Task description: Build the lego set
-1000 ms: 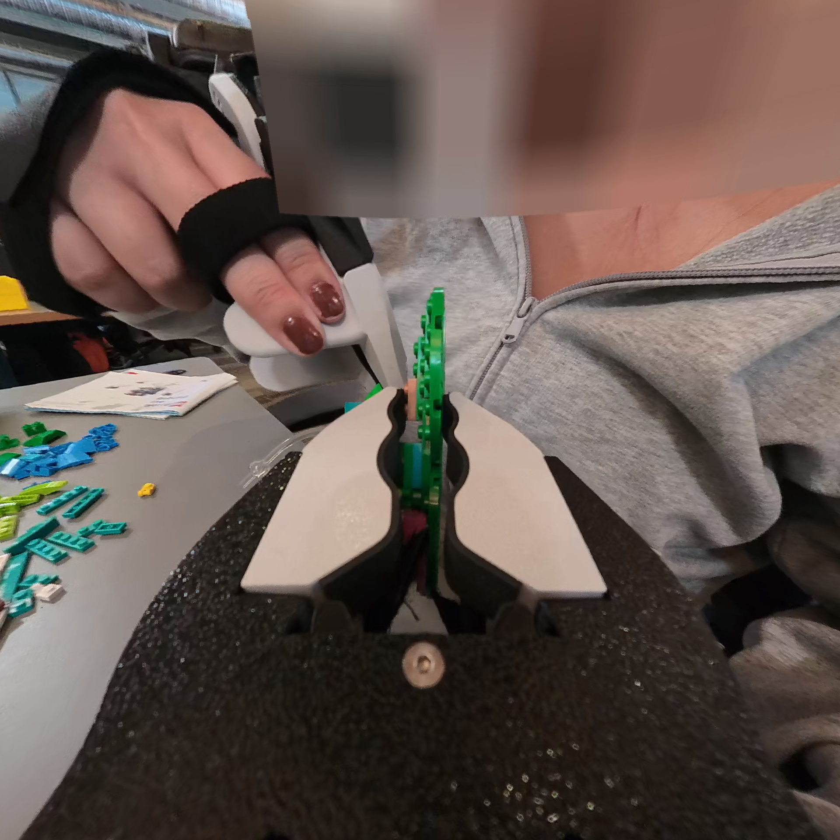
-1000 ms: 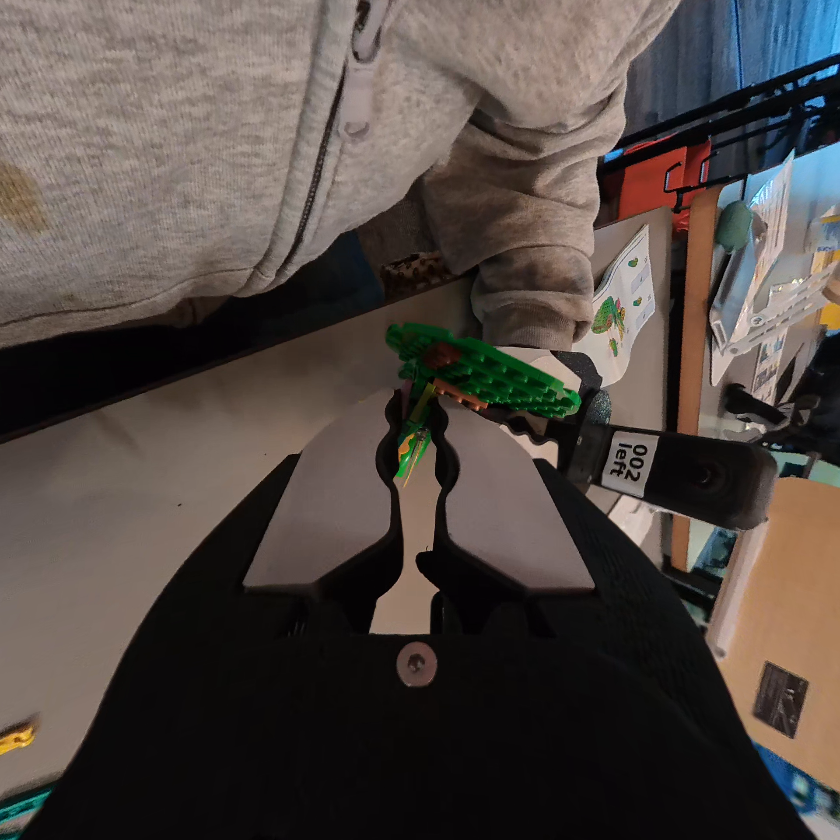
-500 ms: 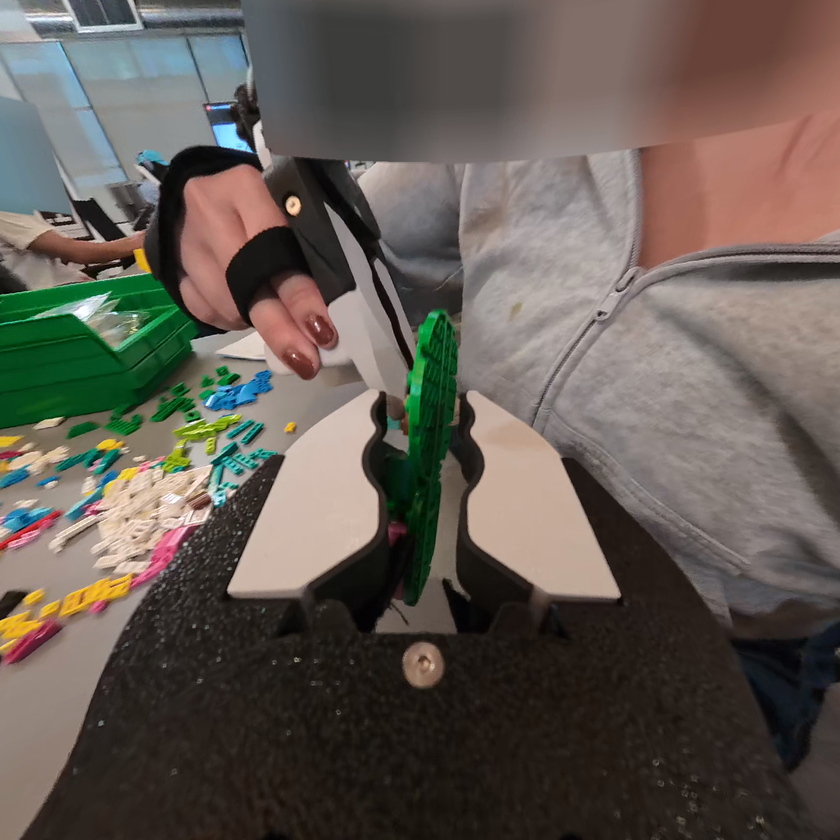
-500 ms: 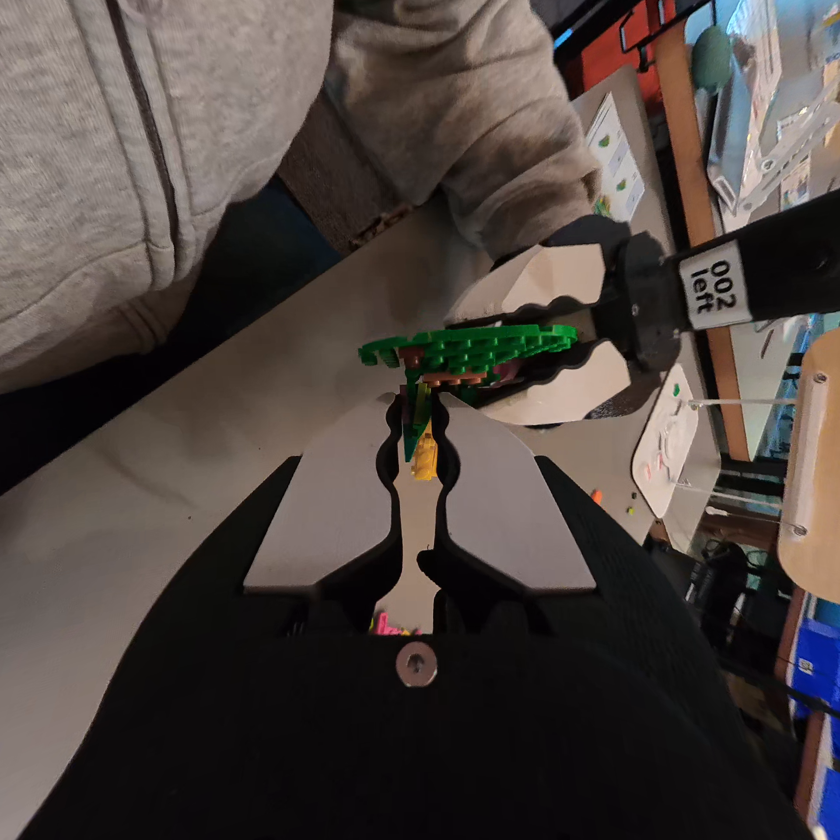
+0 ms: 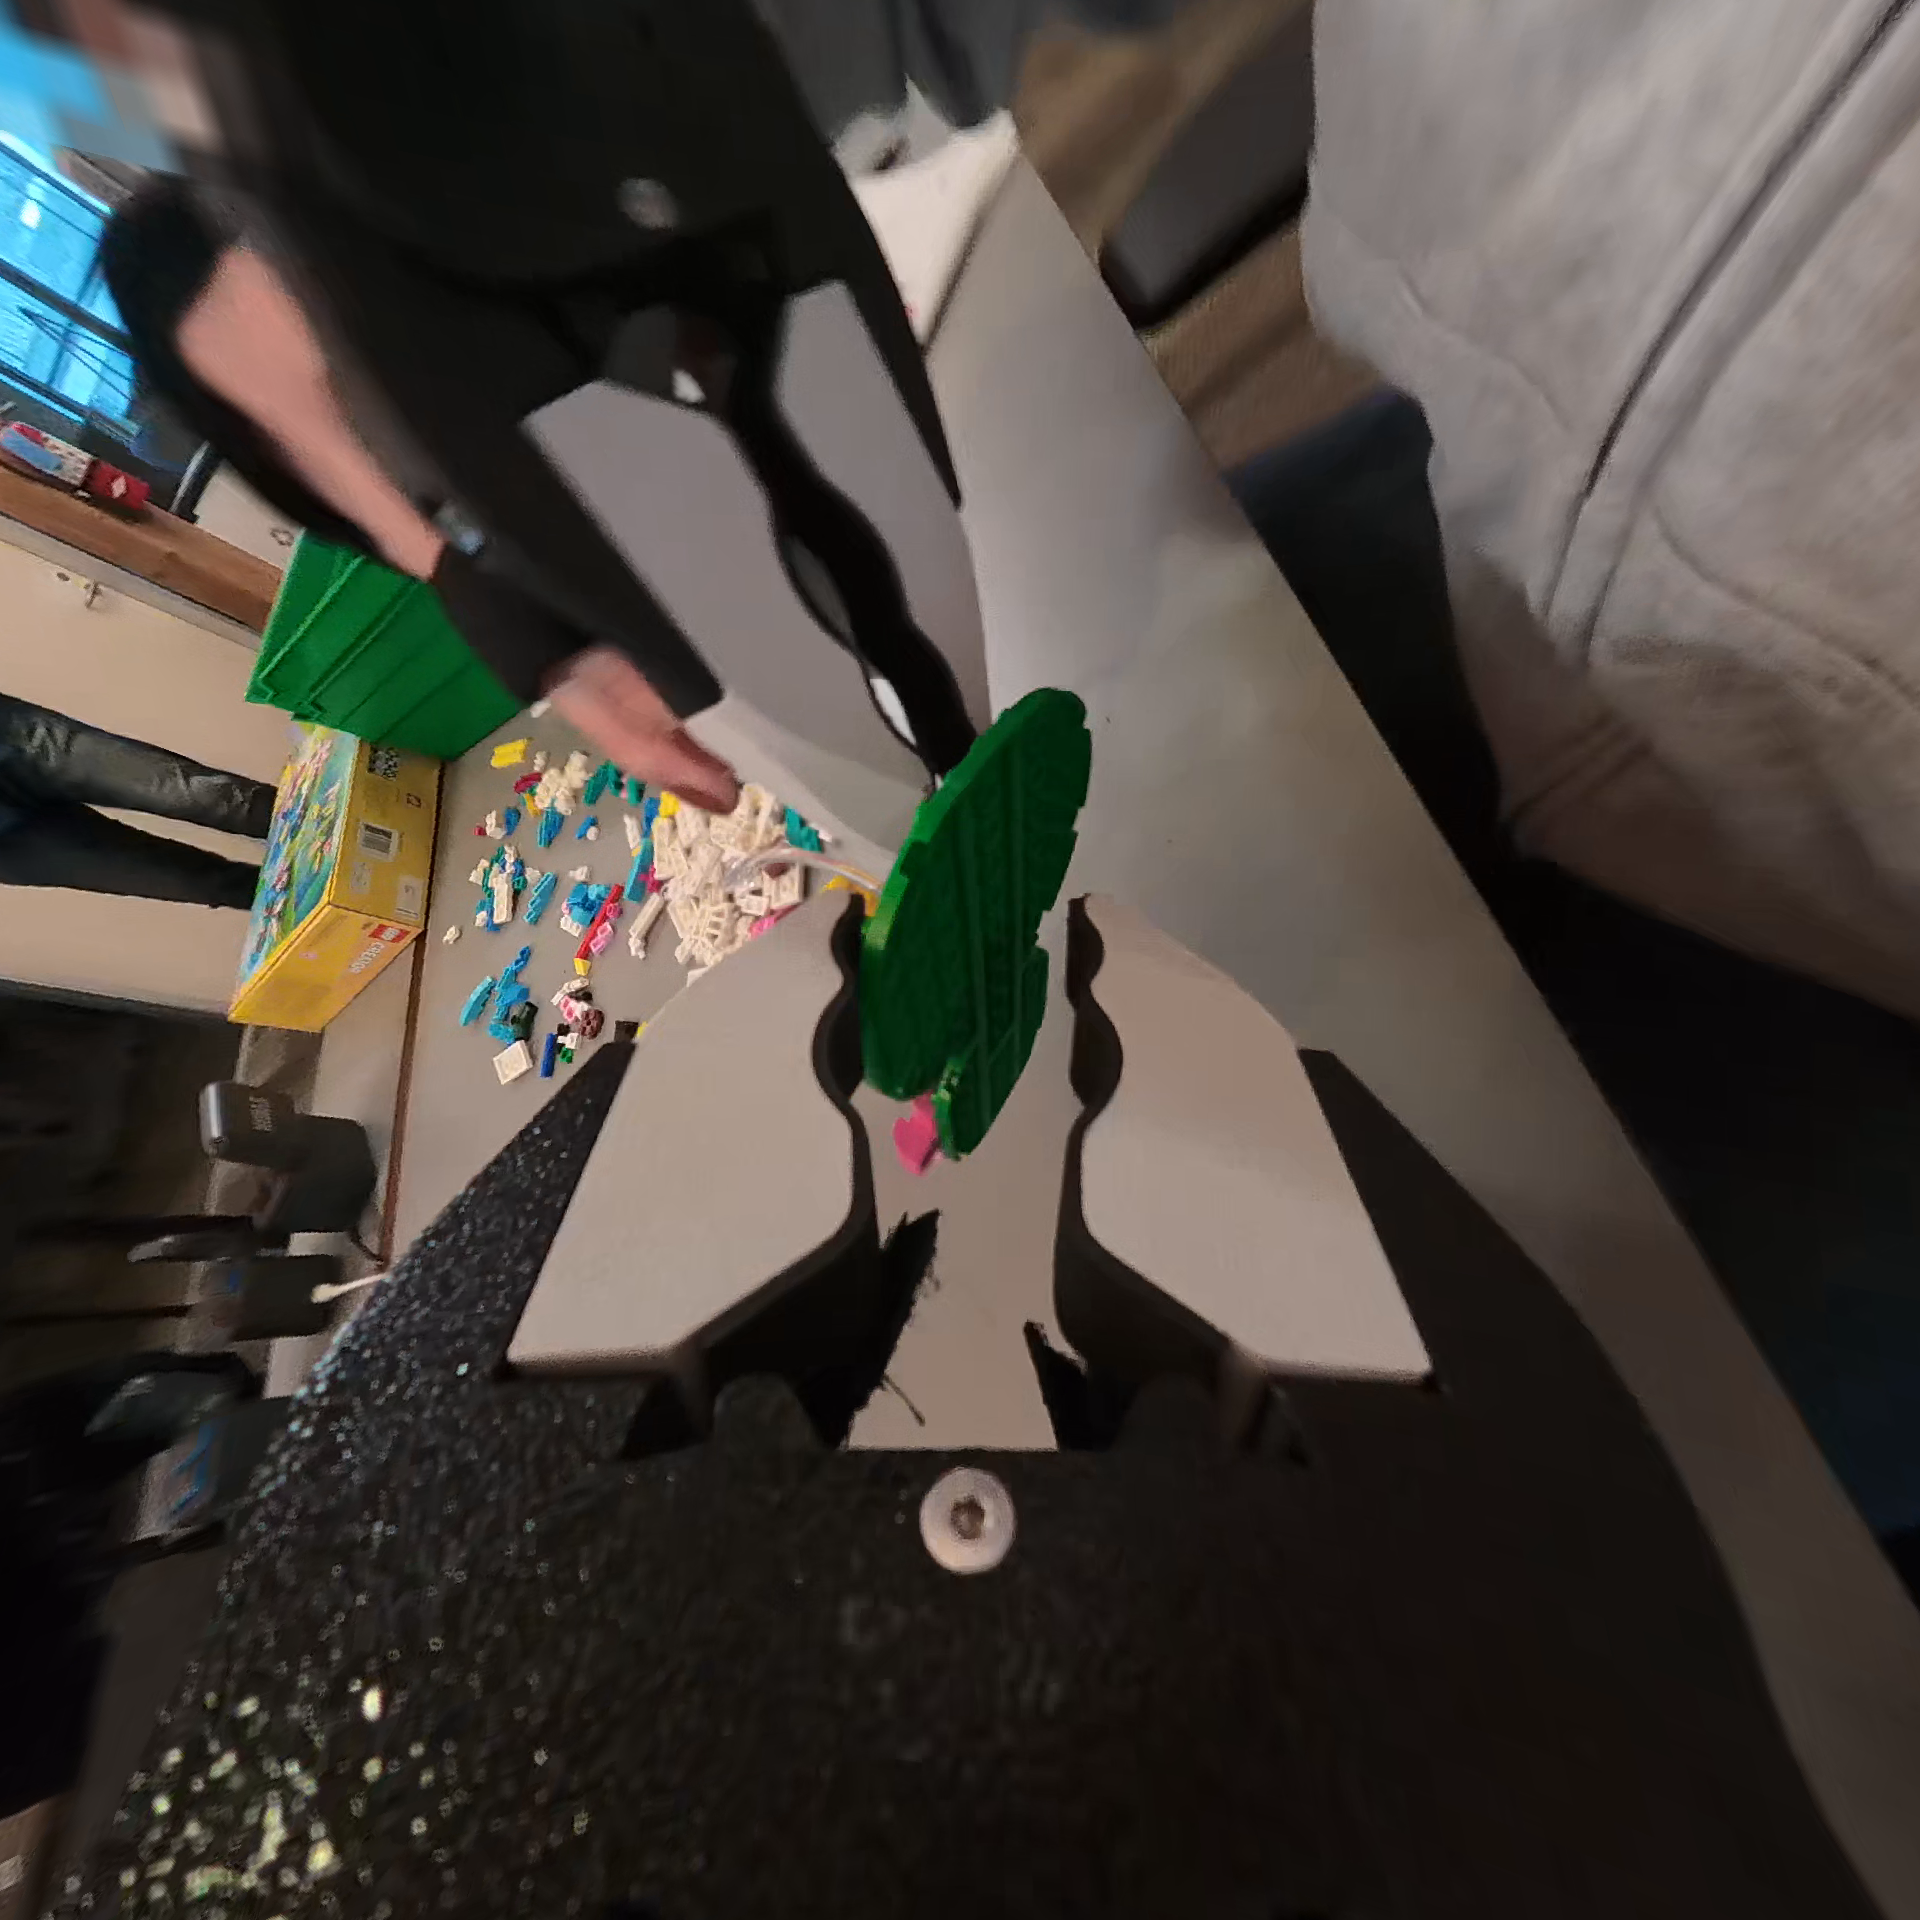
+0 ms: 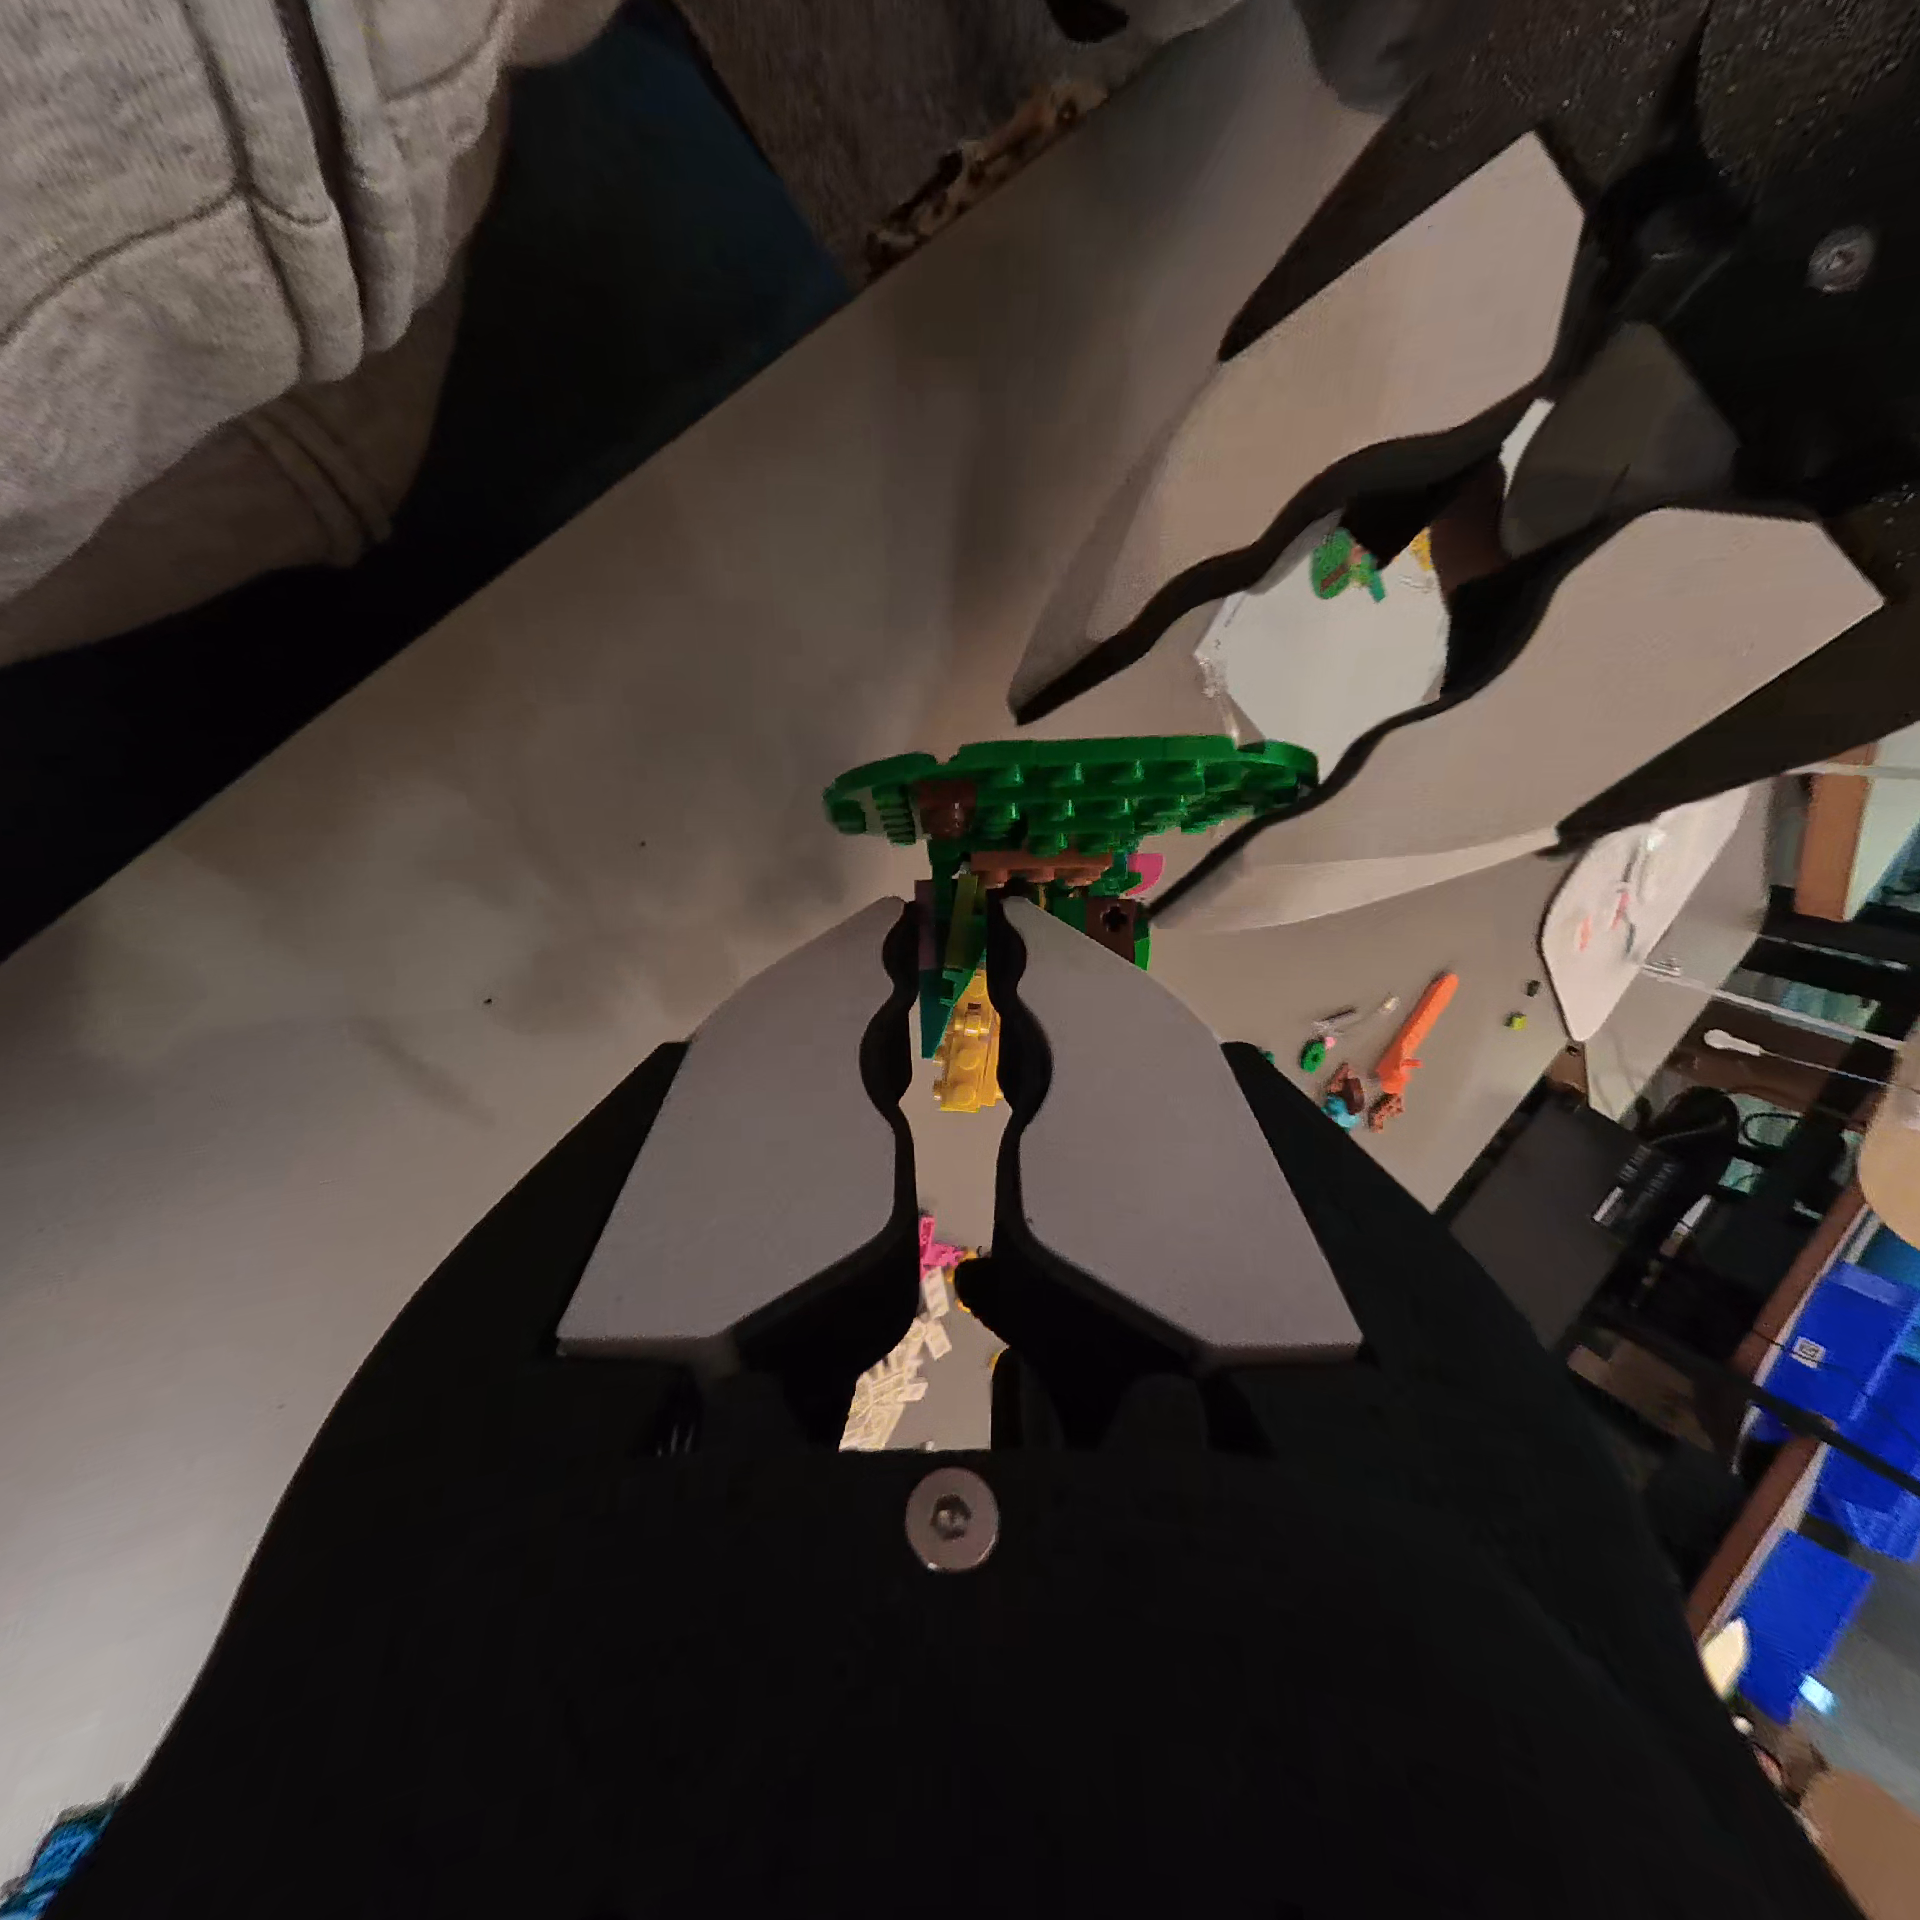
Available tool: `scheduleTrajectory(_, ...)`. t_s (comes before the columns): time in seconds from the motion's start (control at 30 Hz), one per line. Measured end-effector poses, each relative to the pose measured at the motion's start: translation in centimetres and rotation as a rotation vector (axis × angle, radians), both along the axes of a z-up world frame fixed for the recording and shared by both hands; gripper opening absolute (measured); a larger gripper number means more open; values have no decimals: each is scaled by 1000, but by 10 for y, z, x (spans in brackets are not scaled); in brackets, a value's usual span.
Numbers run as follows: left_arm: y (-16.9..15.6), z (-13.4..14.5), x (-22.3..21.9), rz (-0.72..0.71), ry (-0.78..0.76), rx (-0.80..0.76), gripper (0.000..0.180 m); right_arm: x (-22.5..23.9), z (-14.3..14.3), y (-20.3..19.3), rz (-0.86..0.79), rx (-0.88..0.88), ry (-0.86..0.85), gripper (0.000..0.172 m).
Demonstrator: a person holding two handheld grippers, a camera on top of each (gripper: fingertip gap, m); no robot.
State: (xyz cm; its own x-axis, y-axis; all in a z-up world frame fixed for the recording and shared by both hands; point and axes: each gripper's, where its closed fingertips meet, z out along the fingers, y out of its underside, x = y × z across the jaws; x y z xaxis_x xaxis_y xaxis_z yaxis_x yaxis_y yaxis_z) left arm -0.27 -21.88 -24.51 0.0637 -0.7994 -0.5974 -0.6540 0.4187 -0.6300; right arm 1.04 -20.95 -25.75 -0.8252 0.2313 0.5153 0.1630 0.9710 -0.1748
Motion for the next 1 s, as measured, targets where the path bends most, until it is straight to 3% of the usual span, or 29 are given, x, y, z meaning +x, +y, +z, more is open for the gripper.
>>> scheduleTrajectory(0.13,-1,-5,6,-23,12,9,25,5,-8,-4,10,-7,-48,11)
scheduleTrajectory(0.33,-6,-3,11,-66,-45,-29,30,6,-8,-5,-6,-23,-74,11)
scheduleTrajectory(0.43,-12,-5,13,-111,-19,-19,15,8,-11,-9,4,-39,-95,10)
scheduleTrajectory(0.57,-13,-7,10,-132,-32,-69,12,6,-12,-10,35,-19,-73,11)
scheduleTrajectory(1.0,-13,-12,16,-159,-82,-158,11,5,-16,-7,278,269,10,9)
